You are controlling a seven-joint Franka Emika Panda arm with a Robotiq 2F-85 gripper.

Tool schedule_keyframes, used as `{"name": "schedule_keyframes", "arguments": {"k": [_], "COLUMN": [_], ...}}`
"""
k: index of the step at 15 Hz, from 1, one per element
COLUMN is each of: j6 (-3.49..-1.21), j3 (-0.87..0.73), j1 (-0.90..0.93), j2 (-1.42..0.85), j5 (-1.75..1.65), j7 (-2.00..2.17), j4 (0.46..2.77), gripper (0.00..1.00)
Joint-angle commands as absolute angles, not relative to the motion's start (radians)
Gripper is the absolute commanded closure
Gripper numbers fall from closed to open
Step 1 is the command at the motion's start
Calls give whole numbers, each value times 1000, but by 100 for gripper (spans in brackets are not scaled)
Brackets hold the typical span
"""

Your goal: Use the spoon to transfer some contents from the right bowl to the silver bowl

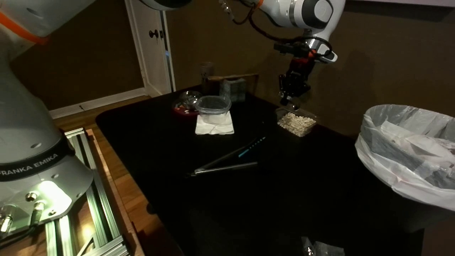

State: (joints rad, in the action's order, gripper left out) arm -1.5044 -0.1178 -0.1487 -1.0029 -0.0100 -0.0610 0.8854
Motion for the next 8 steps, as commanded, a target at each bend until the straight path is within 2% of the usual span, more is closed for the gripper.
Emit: {"name": "schedule_keyframes", "arguments": {"k": [1,2,8], "j6": [-1524,-1546,-1667], "j3": [-138,-139,-172], "j1": [-142,-128,-102], "j2": [-1138,-1054,-1137], "j5": [-67,-50,-131], "j7": [13,-30,-30], "j4": [742,856,770], "gripper": [99,96,99]}}
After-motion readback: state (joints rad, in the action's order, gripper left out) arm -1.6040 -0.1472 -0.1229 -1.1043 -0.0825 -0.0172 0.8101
